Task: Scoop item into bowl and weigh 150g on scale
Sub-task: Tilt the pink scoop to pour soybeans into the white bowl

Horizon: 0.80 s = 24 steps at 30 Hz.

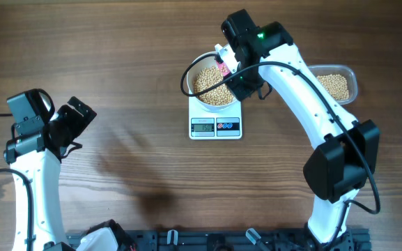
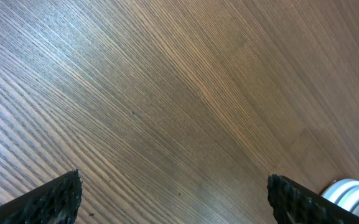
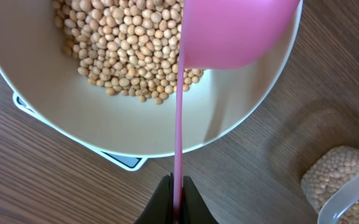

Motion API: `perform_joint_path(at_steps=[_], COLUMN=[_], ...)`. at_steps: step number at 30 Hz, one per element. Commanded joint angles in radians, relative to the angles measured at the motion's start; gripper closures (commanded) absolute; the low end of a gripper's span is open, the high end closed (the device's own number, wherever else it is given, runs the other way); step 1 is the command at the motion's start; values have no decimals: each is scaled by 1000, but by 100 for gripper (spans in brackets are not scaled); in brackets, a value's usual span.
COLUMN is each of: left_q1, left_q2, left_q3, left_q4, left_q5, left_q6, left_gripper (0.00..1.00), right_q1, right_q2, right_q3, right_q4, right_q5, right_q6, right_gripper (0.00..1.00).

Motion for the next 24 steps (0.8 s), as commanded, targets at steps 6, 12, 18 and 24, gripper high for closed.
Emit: perform_joint_path(at_steps=[6,12,18,24], left_q1=[6,6,6,6], left_q2=[-1,-1,-1,-1], left_q3=[-3,-3,-3,-3], left_q4=[3,3,3,3], left_q5=[12,12,12,12], left_q6=[20,20,20,20], left_gripper=[0,0,0,0], right_q1=[5,1,-26,-89], right_q2=[-13,-13,-13,-13], right_q3=[26,26,26,26], right_q4=[1,0,-5,-6], right_q5=[-54,-145,-195,-366], right_q6=[7,16,59,60], right_gripper=[96,96,96,96])
